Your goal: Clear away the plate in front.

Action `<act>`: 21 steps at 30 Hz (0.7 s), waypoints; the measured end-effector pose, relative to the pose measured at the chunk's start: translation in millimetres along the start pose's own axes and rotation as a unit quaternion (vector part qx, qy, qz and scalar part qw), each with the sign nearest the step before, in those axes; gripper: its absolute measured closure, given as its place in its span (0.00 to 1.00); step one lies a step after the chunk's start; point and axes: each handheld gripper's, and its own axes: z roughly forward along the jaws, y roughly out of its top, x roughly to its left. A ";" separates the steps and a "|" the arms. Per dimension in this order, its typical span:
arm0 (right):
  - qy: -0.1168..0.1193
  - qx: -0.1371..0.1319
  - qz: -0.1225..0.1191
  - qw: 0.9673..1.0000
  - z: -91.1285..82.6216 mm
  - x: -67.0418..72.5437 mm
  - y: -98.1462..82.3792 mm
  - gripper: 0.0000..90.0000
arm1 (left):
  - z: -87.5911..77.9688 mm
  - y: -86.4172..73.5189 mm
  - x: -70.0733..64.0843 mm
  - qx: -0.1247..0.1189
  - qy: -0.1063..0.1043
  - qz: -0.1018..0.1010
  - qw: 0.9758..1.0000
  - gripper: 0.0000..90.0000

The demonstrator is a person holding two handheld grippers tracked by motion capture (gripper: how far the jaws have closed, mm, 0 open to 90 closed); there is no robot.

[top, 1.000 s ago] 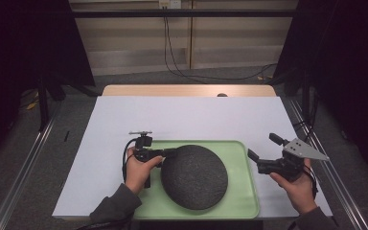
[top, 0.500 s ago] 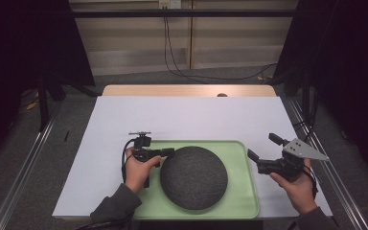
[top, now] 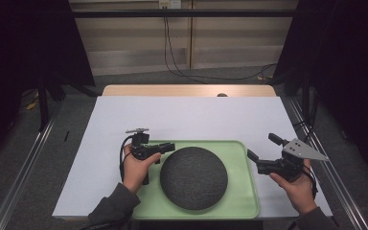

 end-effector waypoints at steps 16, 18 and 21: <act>-0.002 0.003 -0.005 1.000 -0.5 3.6 0.1 0.03 | -22.2 9.7 -0.7 -0.065 -0.009 0.052 0.996 0.44; 0.001 0.005 -0.007 1.000 0.4 3.2 -0.5 0.03 | -24.7 10.8 -0.3 -0.066 -0.007 0.048 0.997 0.41; 0.000 0.008 -0.007 1.000 1.1 4.2 -1.1 0.03 | -28.3 11.4 2.4 -0.072 -0.009 0.049 0.996 0.37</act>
